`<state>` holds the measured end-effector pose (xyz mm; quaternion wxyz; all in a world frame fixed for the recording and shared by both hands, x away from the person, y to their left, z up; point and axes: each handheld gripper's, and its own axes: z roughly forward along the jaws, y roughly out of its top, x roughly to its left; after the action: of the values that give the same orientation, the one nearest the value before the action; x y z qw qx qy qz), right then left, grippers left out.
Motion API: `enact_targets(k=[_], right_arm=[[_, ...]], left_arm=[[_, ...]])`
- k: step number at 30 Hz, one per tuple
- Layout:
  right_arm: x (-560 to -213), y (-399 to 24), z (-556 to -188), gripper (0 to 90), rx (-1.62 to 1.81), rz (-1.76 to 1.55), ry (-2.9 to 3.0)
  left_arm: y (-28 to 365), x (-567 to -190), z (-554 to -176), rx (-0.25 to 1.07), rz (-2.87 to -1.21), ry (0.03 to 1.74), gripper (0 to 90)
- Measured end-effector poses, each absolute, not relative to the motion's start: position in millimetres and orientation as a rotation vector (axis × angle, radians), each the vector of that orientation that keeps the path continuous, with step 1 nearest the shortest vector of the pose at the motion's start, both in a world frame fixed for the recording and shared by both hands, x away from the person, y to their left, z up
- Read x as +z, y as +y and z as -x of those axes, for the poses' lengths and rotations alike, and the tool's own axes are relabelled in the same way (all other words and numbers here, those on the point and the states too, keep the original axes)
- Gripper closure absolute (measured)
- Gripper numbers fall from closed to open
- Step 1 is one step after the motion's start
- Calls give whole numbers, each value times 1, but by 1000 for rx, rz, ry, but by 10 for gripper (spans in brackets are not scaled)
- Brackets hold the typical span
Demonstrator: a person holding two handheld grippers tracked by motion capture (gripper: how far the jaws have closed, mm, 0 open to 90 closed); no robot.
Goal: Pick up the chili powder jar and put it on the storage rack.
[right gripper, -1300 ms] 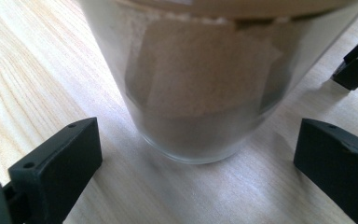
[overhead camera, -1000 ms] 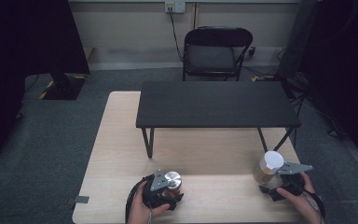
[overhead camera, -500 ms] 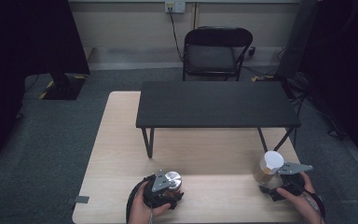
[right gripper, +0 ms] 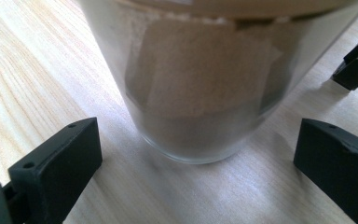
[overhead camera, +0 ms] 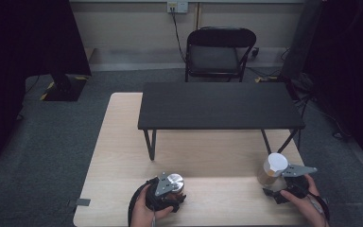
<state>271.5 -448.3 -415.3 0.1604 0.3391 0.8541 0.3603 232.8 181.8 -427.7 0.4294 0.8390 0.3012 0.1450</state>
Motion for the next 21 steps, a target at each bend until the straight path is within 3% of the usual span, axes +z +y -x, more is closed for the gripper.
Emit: enact_targets(k=[21], right_arm=[[-415,-448,-271,0,1028,-969,2438]], left_arm=[[189,-407,-238,301,-2083,749,306]])
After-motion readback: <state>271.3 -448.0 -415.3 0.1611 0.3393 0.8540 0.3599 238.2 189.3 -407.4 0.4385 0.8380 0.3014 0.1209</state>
